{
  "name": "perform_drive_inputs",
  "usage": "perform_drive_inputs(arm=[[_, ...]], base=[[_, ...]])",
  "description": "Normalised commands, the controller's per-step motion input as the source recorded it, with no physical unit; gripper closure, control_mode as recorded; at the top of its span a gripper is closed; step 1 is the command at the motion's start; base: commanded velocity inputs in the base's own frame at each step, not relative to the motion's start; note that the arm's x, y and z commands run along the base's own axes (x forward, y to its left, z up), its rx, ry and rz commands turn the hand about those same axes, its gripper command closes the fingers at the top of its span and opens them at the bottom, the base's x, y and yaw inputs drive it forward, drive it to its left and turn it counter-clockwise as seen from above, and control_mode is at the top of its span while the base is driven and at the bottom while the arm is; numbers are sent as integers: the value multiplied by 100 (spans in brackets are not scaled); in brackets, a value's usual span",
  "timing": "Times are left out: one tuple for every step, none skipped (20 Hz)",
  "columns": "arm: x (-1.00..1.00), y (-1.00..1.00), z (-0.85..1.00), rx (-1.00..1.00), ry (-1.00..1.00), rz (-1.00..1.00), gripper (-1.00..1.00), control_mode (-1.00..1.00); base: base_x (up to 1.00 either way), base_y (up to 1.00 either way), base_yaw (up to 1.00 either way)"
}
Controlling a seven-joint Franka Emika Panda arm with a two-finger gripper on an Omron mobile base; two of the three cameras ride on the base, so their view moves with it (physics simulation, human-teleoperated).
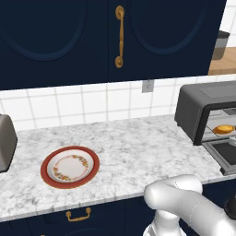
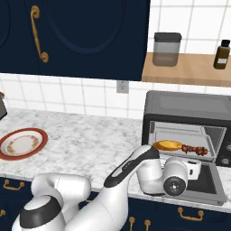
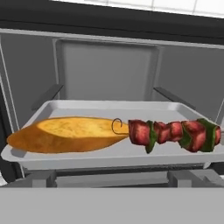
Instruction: Pick up the kebab skewer and baguette bread, and place them inside the toaster oven. Close the toaster oven door and start by setting the timer.
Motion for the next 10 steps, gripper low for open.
perform_drive_inputs(arm=[[3, -3, -29, 3, 0, 2, -100, -100], [3, -4, -27, 3, 0, 2, -100, -100], [8, -4, -21, 3, 0, 2, -100, -100], [16, -1, -13, 3, 0, 1, -100, -100], [19, -4, -11, 4, 0, 1, -100, -100], [23, -2, -4, 3, 0, 1, -100, -100], [24, -2, -2, 4, 0, 1, -100, -100], [23, -1, -4, 3, 0, 1, -100, -100], [14, -3, -12, 3, 0, 1, -100, -100], [14, -1, -12, 3, 0, 1, -100, -100]], base=[[0, 0, 0], [0, 0, 0], [0, 0, 0], [0, 0, 0], [0, 0, 0], [0, 0, 0], [0, 0, 0], [0, 0, 0], [0, 0, 0], [0, 0, 0]])
